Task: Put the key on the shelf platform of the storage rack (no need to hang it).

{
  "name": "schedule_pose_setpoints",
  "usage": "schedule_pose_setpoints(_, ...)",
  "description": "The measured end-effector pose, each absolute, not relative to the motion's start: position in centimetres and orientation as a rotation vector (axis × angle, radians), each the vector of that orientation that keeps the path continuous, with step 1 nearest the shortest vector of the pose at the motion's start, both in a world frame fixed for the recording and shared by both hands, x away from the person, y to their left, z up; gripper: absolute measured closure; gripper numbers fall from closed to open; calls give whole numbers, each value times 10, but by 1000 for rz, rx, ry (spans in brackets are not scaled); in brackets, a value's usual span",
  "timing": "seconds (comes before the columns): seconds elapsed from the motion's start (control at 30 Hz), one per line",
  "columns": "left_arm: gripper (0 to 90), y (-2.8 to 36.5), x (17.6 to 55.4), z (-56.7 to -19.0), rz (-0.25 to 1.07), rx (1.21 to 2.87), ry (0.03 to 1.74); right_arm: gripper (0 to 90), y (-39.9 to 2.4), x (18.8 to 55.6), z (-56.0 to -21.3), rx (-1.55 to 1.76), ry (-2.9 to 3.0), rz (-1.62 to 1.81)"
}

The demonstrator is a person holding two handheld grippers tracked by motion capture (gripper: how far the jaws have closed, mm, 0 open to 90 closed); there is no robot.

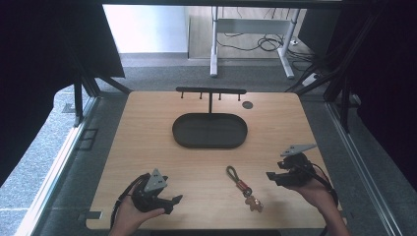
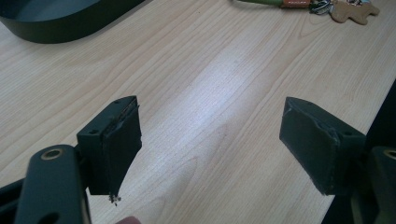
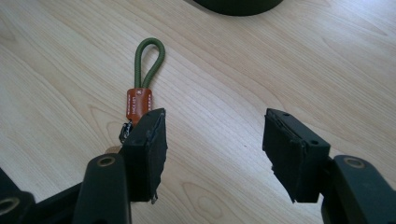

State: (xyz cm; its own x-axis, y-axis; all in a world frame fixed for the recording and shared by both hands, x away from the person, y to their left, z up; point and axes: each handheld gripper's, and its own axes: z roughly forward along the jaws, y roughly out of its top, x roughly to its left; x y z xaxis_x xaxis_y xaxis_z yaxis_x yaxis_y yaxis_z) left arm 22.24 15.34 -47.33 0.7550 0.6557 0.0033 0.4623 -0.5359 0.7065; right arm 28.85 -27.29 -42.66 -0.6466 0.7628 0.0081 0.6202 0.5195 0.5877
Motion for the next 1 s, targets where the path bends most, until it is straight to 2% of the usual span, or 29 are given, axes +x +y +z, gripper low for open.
schedule_pose_setpoints(1.0, 213, 154, 223, -475, 340, 2239, 838, 409, -233, 294, -439, 1080, 2629, 775)
